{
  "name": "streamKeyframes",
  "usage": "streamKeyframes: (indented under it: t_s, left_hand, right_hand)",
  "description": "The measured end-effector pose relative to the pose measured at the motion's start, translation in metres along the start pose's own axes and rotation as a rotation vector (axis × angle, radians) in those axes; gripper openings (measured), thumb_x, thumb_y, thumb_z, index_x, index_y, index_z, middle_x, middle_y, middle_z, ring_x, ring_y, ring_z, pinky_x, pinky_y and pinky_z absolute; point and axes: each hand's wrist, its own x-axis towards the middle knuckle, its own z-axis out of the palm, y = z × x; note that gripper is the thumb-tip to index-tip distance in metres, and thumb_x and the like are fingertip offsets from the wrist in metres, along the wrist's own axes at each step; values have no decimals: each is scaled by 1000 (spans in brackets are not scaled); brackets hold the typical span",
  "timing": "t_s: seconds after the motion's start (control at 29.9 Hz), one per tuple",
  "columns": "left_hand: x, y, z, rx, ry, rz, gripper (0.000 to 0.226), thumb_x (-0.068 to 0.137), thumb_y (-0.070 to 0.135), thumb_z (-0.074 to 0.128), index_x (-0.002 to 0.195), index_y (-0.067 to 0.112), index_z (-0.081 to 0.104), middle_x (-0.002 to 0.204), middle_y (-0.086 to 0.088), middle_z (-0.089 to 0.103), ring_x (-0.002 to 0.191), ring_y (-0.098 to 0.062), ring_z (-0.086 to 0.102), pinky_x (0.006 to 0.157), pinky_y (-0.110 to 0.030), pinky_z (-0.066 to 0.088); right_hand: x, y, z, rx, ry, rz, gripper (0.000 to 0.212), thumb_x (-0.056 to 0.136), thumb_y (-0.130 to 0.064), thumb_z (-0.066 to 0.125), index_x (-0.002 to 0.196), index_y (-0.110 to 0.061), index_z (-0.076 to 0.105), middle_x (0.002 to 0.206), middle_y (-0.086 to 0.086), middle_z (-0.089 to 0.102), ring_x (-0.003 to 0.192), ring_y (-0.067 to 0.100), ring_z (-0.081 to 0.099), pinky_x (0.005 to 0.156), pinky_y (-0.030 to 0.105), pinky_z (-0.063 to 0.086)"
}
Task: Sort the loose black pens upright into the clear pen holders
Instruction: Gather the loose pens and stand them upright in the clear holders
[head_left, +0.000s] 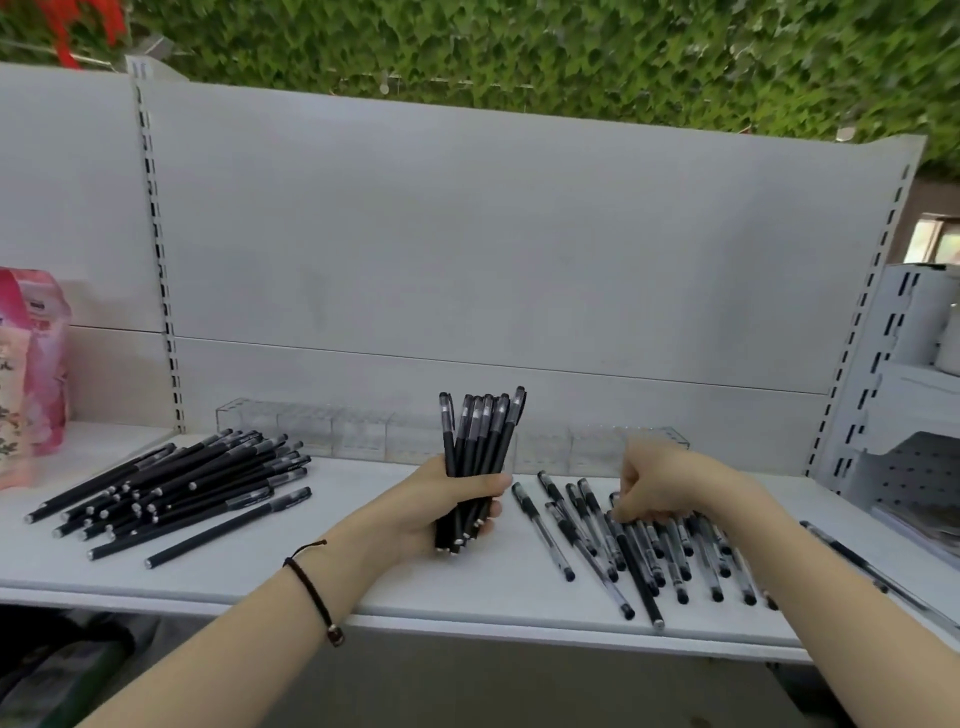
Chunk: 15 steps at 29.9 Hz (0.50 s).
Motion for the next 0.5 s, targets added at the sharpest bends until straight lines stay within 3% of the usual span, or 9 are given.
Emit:
streamKeyframes:
  t_s: [0.23, 0.4, 0.5]
  left_hand:
    - [27, 1, 36, -158, -51, -14, 8, 88, 3, 65, 92, 3, 59, 71, -5, 61, 62, -14, 62, 58, -25, 54]
    - [33, -4, 39, -167, -64, 9, 18, 87, 1, 66, 104, 1, 59, 84, -8, 65, 72, -18, 66, 72, -32, 56]
    - [32, -5, 36, -153, -54, 21, 13, 88, 2, 64, 100, 6, 60, 78, -3, 65, 70, -16, 65, 67, -28, 56]
  right_hand:
    - [5, -3, 5, -57, -24, -12, 22, 83, -28, 70, 73, -10, 62, 66, 4, 62, 52, 16, 49, 51, 22, 41]
    - [15, -5, 2, -97, -71, 3, 26, 83, -30, 72, 73, -11, 59, 75, 5, 64, 58, 17, 53, 50, 22, 41]
    - [23, -6, 5, -96, -66, 5, 30, 81, -27, 73, 64, -11, 55, 57, 0, 58, 49, 15, 48, 49, 22, 39]
